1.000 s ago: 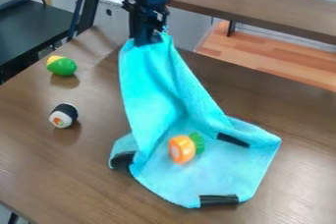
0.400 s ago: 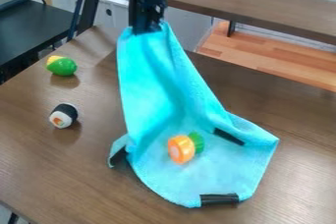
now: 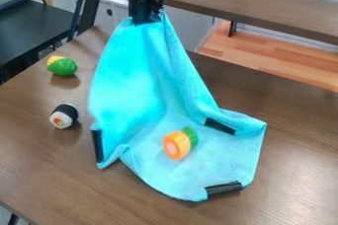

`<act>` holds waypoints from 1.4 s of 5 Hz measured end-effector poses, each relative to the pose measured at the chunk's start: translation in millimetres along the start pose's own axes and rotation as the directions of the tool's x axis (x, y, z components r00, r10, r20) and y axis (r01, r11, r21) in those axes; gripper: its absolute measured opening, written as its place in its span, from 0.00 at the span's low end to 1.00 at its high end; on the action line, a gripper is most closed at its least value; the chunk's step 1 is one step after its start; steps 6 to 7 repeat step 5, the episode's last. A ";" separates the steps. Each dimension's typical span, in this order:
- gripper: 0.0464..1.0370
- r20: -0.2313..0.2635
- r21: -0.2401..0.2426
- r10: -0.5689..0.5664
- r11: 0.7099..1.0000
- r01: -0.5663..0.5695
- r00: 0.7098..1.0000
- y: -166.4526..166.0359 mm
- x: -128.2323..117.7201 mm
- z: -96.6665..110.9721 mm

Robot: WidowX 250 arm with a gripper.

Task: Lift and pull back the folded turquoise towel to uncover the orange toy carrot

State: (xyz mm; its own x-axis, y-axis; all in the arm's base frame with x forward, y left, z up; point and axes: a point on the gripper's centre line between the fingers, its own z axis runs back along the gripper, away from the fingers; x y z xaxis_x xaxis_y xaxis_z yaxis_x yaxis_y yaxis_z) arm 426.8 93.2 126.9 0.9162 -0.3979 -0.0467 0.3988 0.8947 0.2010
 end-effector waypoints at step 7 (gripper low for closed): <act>0.96 0.008 0.081 -0.066 0.995 0.065 0.998 11.8 -8.7 -56.9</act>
